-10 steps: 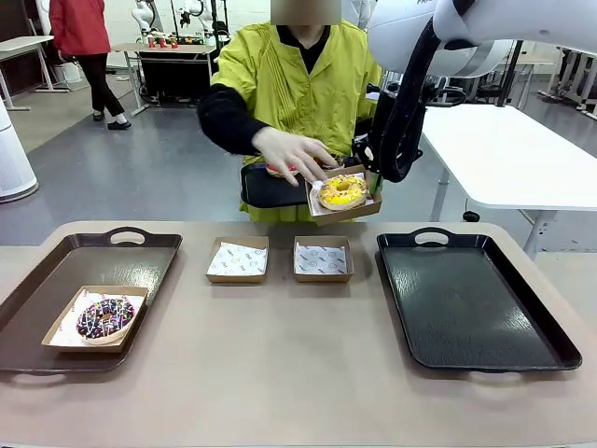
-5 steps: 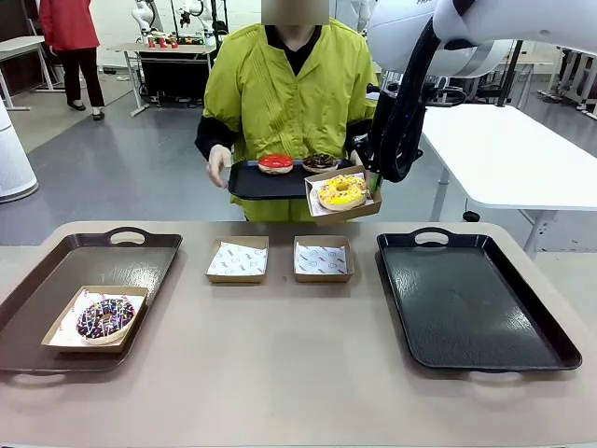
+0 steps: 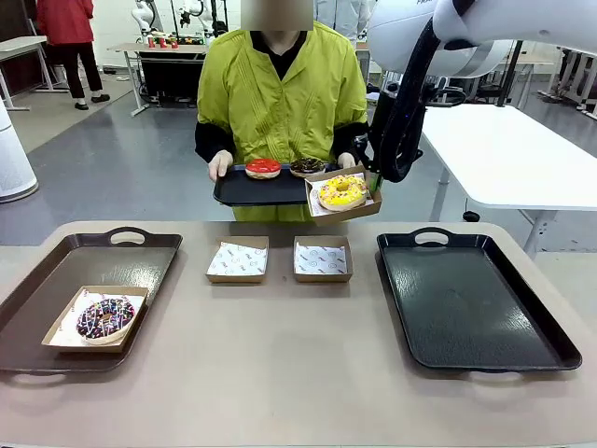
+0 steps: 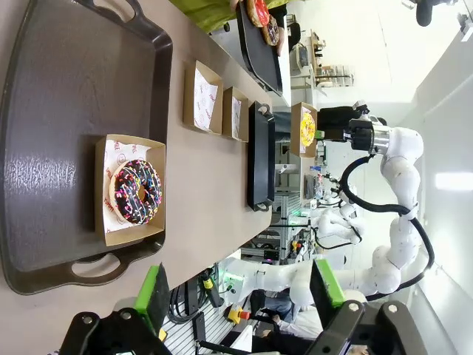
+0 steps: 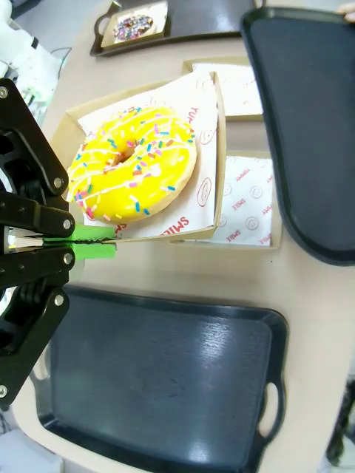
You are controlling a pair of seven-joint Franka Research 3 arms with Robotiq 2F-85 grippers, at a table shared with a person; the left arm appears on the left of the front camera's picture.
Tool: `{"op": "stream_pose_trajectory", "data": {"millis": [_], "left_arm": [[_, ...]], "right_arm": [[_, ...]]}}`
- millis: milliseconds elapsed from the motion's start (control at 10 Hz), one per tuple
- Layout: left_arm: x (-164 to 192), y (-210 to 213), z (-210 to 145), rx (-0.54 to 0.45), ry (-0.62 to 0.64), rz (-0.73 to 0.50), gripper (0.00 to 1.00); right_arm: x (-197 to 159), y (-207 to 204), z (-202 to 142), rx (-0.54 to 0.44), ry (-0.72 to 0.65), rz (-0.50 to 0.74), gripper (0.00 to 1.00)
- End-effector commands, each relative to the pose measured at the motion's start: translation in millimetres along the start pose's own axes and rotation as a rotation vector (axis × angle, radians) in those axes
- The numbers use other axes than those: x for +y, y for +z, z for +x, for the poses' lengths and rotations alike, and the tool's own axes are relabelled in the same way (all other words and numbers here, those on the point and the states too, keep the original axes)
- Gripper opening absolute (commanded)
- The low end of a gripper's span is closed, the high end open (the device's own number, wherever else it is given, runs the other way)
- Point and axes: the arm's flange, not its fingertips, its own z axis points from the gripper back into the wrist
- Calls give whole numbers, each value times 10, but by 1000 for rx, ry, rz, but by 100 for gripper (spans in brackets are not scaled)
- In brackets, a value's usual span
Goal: Individually package the donuts and arrange them on the tray.
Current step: Place the picked Paper togo box on the Handle tray while simultaneously picking up another Paper togo box from the table with the other hand.
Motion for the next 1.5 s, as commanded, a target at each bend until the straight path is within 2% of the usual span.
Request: {"op": "stream_pose_trajectory", "data": {"millis": [0,300,500,700,900,1100,1400], "left_arm": [[-286,-161,100,25,7,92,100],[-1141,-698,401,151,-51,274,100],[-1573,-1232,572,192,-98,436,100],[-1869,-1806,624,211,-153,567,100],[-1918,-2428,660,225,-197,694,100],[-1774,-2926,661,218,-227,803,100],[-1558,-3465,625,187,-262,900,100]], "right_arm": [[-378,198,-261,5,6,12,1],[-1172,457,-748,61,-13,40,1],[-1621,346,-1015,57,-26,60,1],[-1839,86,-1138,73,-9,23,1],[-1945,-203,-1152,71,-67,7,1],[-1943,-417,-1137,83,-94,-35,1],[-1887,-635,-1088,86,-138,-151,1]]}}
